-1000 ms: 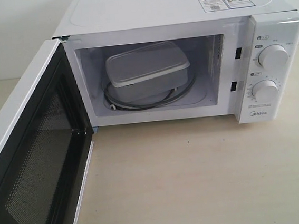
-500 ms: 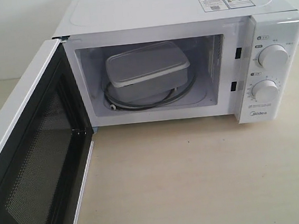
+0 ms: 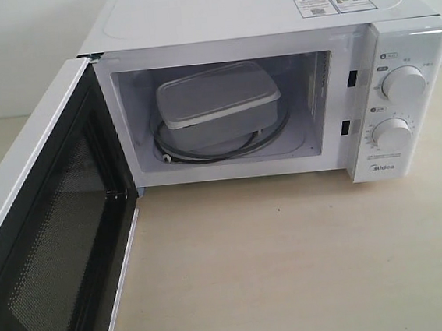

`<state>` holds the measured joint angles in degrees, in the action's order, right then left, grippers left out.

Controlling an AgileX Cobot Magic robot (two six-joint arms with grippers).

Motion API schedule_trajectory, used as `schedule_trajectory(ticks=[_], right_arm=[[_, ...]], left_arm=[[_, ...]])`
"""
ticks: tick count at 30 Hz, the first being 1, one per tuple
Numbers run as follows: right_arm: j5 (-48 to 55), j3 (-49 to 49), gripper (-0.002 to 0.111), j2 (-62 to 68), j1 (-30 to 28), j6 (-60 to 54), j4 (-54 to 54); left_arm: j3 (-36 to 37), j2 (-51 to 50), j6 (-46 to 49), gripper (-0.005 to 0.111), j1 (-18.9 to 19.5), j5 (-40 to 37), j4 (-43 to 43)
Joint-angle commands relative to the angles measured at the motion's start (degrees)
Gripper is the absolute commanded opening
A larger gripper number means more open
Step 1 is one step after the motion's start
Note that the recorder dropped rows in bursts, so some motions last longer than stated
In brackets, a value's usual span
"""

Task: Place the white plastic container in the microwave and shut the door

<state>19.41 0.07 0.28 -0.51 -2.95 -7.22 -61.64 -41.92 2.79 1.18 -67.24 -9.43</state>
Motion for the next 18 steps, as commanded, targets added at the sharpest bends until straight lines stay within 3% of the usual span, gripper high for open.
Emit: schedule_trajectory(ticks=[1,18], right_arm=[[-0.3,-0.1,0.0,-0.3,-0.1,-0.1,0.1],[-0.3,-0.1,0.0,-0.3,-0.1,-0.1,0.1]], left_arm=[[-1.0,-6.5,2.5,0.004,-0.3,-2.7,-5.3],[-0.9,-21.6,9.0,0.004,-0.3,-2.7,-15.4]])
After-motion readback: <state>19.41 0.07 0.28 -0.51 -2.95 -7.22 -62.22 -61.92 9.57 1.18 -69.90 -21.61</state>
